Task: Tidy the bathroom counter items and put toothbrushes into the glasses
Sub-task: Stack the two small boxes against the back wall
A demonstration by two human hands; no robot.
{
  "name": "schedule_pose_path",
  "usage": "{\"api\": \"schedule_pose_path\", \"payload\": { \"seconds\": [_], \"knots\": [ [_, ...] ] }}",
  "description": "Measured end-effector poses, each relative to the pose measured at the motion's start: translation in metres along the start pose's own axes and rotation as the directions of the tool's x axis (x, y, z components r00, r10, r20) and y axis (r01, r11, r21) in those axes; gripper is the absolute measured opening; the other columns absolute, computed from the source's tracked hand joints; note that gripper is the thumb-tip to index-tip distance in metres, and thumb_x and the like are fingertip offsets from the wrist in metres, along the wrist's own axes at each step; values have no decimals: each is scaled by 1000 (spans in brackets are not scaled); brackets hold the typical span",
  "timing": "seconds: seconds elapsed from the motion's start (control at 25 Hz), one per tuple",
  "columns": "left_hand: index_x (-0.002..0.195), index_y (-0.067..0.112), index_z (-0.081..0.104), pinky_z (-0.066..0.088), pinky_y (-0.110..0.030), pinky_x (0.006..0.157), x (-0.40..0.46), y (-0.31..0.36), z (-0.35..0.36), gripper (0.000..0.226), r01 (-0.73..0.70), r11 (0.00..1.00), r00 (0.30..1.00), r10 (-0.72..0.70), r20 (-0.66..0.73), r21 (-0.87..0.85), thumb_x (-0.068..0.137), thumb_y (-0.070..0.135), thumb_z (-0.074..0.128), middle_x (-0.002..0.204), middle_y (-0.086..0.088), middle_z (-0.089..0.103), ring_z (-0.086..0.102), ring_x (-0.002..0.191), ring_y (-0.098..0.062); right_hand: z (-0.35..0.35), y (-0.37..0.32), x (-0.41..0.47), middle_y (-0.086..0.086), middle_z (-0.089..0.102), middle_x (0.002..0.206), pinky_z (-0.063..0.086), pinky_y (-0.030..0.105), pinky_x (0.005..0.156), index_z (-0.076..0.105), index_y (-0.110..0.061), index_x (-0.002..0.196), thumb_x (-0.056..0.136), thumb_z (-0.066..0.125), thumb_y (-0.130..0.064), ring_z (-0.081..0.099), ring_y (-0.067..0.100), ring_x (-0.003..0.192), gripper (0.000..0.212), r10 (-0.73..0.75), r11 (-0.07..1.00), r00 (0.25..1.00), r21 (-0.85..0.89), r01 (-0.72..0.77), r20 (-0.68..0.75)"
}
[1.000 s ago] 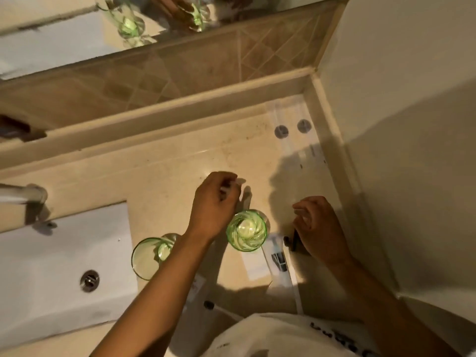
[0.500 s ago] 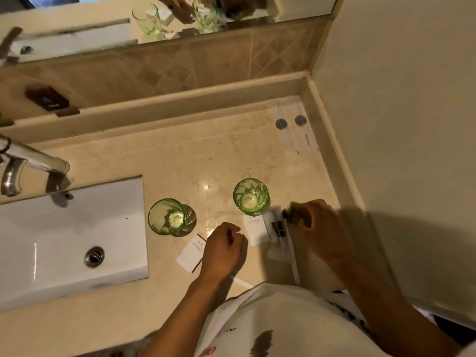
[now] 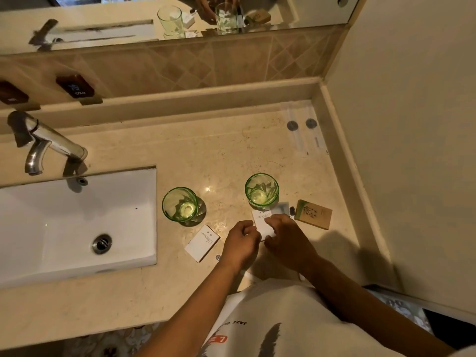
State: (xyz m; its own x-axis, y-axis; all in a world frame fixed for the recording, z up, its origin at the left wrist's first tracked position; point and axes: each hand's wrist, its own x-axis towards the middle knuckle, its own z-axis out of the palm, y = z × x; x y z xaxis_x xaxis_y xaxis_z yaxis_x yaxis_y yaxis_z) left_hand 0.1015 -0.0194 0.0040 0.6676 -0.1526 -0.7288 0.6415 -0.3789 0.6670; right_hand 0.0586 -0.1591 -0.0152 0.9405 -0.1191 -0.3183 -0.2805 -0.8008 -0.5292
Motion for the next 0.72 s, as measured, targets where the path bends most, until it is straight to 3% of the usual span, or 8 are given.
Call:
{"api": "schedule_pose_path", "payload": {
  "seconds": [0.08,0.16,0.28,0.4,0.52,0.64,0.72],
  "knots": [
    [117,16,65,52,-26,76,-3,-1,-1,28,52,992,999,-49,23,-117,91,7,61,97,-1,70,64,83,-14,6,2,-2,16,62,129,53,32,93,61,-7,131,83,70,-19,62,25,110,50,19,999,999,45,-17,-43],
    [114,17,68,57,-38,89,-5,-7,-5,31,96,973,994,-83,71,-210,84,11,66,104,-8,75,70,94,-23,9,0,-4,19,62,127,54,31,89,61,-3,130,82,74,-18,61,29,110,51,36,995,997,98,-29,-70],
    [114,17,71,57,-45,98,-7,-16,-11,38,132,952,984,-93,149,-276,76,16,70,106,-7,78,72,104,-26,14,1,-9,27,65,120,53,30,81,62,6,124,76,81,-11,64,39,109,55,34,992,996,122,-24,-81],
    [97,3,69,57,-45,94,-9,-21,-16,24,116,932,983,-59,174,-342,81,20,71,89,-15,73,70,87,-29,20,3,-8,27,64,119,56,28,80,59,9,126,75,81,-7,66,39,102,58,-12,987,996,156,25,-85],
    [75,2,65,59,-40,83,-14,-22,-21,29,110,920,984,-47,173,-376,95,22,63,67,-15,56,60,69,-24,24,2,-10,16,58,125,42,1,79,56,0,133,80,80,-10,60,18,95,59,22,975,1000,222,-20,-5],
    [81,-3,73,61,-36,75,-21,-20,-26,29,109,908,993,-84,79,-404,96,19,64,64,-9,66,69,67,-20,29,1,-12,9,67,117,39,0,78,67,-6,122,81,81,-23,58,7,94,47,-59,974,997,223,47,47],
    [76,-3,71,60,-34,69,-23,-19,-28,23,111,927,994,-99,51,-358,92,12,62,60,-9,62,66,63,-21,25,-2,-15,0,69,109,40,5,78,71,-10,115,83,80,-28,58,-3,87,38,-95,971,993,226,77,72]
  ]
}}
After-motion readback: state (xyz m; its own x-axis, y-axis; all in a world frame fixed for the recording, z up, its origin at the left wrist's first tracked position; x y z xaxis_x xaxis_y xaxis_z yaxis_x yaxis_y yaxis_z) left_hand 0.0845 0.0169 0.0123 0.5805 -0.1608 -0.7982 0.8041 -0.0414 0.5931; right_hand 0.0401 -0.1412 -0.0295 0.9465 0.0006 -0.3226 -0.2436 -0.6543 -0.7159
